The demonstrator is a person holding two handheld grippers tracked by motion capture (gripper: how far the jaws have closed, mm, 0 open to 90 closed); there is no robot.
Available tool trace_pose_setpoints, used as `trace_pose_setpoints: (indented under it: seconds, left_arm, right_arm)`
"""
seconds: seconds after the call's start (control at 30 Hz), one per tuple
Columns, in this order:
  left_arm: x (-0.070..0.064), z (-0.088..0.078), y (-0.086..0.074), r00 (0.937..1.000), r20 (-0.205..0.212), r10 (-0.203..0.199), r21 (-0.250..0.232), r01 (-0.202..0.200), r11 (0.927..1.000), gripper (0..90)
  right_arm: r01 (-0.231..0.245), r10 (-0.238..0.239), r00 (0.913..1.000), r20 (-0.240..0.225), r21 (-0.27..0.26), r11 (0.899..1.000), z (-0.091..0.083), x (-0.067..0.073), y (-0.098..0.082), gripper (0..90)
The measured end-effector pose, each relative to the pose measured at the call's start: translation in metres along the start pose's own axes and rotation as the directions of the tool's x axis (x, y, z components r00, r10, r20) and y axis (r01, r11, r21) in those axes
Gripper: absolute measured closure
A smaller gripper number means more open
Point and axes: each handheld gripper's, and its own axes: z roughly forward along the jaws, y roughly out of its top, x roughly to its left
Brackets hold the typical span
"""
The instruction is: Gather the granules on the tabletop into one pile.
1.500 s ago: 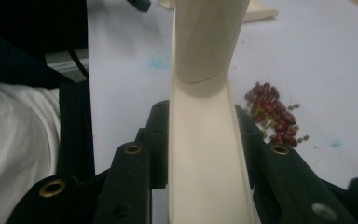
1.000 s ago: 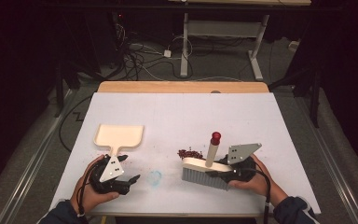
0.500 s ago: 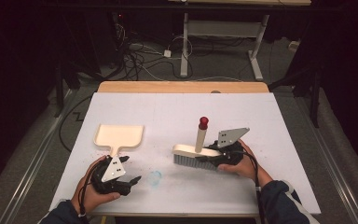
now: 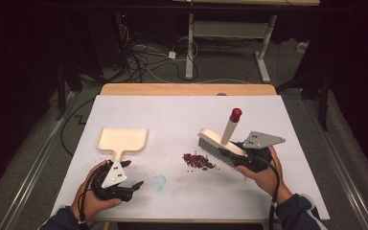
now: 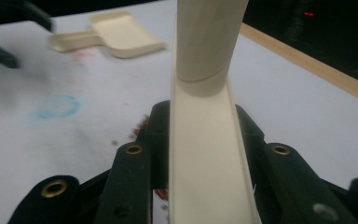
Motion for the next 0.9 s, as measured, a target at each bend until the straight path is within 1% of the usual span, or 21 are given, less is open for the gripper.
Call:
trace_pose_setpoints:
  seconds: [0.03, 0.07, 0.13, 0.17, 0.2, 0.23, 0.27, 0.3, 0.37, 0.43, 0.47, 0.5, 0.53, 0.57, 0.6, 0.63, 0.67, 0.73, 0.77, 0.8, 0.9]
  left_arm:
    - [0.000, 0.000, 0.000, 1.0000, -0.001, 0.001, 0.000, -0.001, 1.0000, 21.8]
    - [0.000, 0.000, 0.001, 1.0000, -0.001, 0.002, 0.001, -0.002, 1.0000, 21.9]
    - [-0.001, 0.001, 0.001, 1.0000, 0.000, 0.008, 0.002, -0.008, 1.0000, 22.0]
    - [-0.001, 0.002, 0.002, 1.0000, 0.000, 0.010, 0.004, -0.010, 0.9999, 22.0]
    - [-0.002, 0.002, 0.002, 0.9999, 0.001, 0.011, 0.005, -0.011, 0.9999, 22.0]
    - [-0.002, 0.003, 0.003, 0.9999, 0.001, 0.013, 0.007, -0.013, 0.9999, 22.0]
    - [-0.002, 0.003, 0.003, 0.9999, 0.000, 0.013, 0.007, -0.013, 0.9999, 22.1]
    - [-0.002, 0.004, 0.004, 0.9999, -0.001, 0.014, 0.009, -0.014, 0.9999, 22.1]
    - [-0.002, 0.004, 0.004, 0.9999, -0.001, 0.013, 0.009, -0.013, 0.9999, 22.2]
    - [-0.001, 0.005, 0.003, 1.0000, 0.000, 0.006, 0.012, -0.006, 0.9999, 22.4]
    - [-0.001, 0.006, 0.004, 1.0000, -0.002, 0.004, 0.014, -0.004, 0.9999, 22.4]
    - [-0.001, 0.006, 0.004, 1.0000, -0.002, 0.004, 0.014, -0.004, 0.9999, 22.5]
    - [-0.001, 0.006, 0.004, 1.0000, -0.002, 0.005, 0.015, -0.005, 0.9999, 22.5]
    - [-0.001, 0.006, 0.004, 1.0000, -0.003, 0.005, 0.014, -0.005, 0.9999, 22.5]
    - [-0.001, 0.006, 0.004, 1.0000, -0.003, 0.004, 0.013, -0.004, 0.9999, 22.5]
    - [-0.001, 0.006, 0.004, 1.0000, -0.003, 0.004, 0.012, -0.004, 0.9999, 22.5]
    - [-0.001, 0.006, 0.005, 1.0000, -0.002, 0.002, 0.011, -0.002, 0.9999, 22.5]
    - [-0.002, 0.006, 0.005, 1.0000, 0.001, 0.007, 0.010, -0.007, 0.9999, 22.6]
    - [-0.002, 0.007, 0.005, 1.0000, 0.002, 0.009, 0.011, -0.009, 0.9999, 22.6]
    - [-0.002, 0.007, 0.006, 1.0000, 0.003, 0.009, 0.010, -0.009, 0.9999, 22.6]
    - [-0.002, 0.007, 0.006, 1.0000, 0.003, 0.008, 0.006, -0.008, 1.0000, 22.6]
  right_arm:
    - [-0.018, 0.017, 0.9982, 0.057, 0.014, 1.000, -0.002, 0.002, -0.004, 67.5]
    - [-0.035, 0.032, 0.9934, 0.110, 0.028, 0.999, -0.004, 0.004, -0.007, 67.5]
    - [-0.053, 0.043, 0.9833, 0.177, 0.055, 0.997, -0.004, 0.006, -0.013, 67.5]
    - [-0.070, 0.054, 0.9758, 0.212, 0.066, 0.995, -0.002, 0.008, -0.016, 67.5]
    - [-0.090, 0.067, 0.9655, 0.252, 0.081, 0.993, 0.002, 0.009, -0.018, 67.5]
    - [-0.105, 0.074, 0.9577, 0.278, 0.100, 0.989, 0.007, 0.011, -0.021, 67.5]
    - [-0.112, 0.072, 0.9536, 0.292, 0.122, 0.986, 0.014, 0.014, -0.023, 67.5]
    - [-0.101, 0.056, 0.9513, 0.303, 0.136, 0.985, 0.020, 0.017, -0.025, 67.5]
    - [-0.085, 0.040, 0.9480, 0.316, 0.129, 0.988, 0.027, 0.026, -0.024, 67.6]
    - [-0.082, 0.035, 0.9404, 0.338, 0.128, 0.988, 0.034, 0.036, -0.021, 67.6]
    - [-0.096, 0.047, 0.9381, 0.343, 0.127, 0.987, 0.039, 0.041, -0.019, 67.6]
    - [-0.094, 0.043, 0.9360, 0.349, 0.130, 0.987, 0.043, 0.045, -0.017, 67.5]
    - [-0.099, 0.049, 0.9294, 0.366, 0.118, 0.988, 0.047, 0.050, -0.016, 67.5]
    - [-0.109, 0.066, 0.9262, 0.371, 0.095, 0.989, 0.049, 0.054, -0.015, 67.6]
    - [-0.125, 0.088, 0.9282, 0.362, 0.082, 0.989, 0.052, 0.057, -0.013, 67.6]
    - [-0.127, 0.093, 0.9260, 0.366, 0.072, 0.989, 0.055, 0.060, -0.012, 67.6]
    - [-0.132, 0.098, 0.9196, 0.380, 0.062, 0.989, 0.058, 0.063, -0.011, 67.6]
    - [-0.136, 0.101, 0.9157, 0.389, 0.063, 0.989, 0.065, 0.067, -0.009, 67.5]
    - [-0.139, 0.107, 0.9118, 0.397, 0.051, 0.989, 0.068, 0.069, -0.008, 67.5]
    - [-0.148, 0.119, 0.9108, 0.395, 0.044, 0.988, 0.070, 0.070, -0.007, 67.5]
    - [-0.150, 0.127, 0.9073, 0.401, 0.027, 0.988, 0.075, 0.069, -0.003, 67.6]
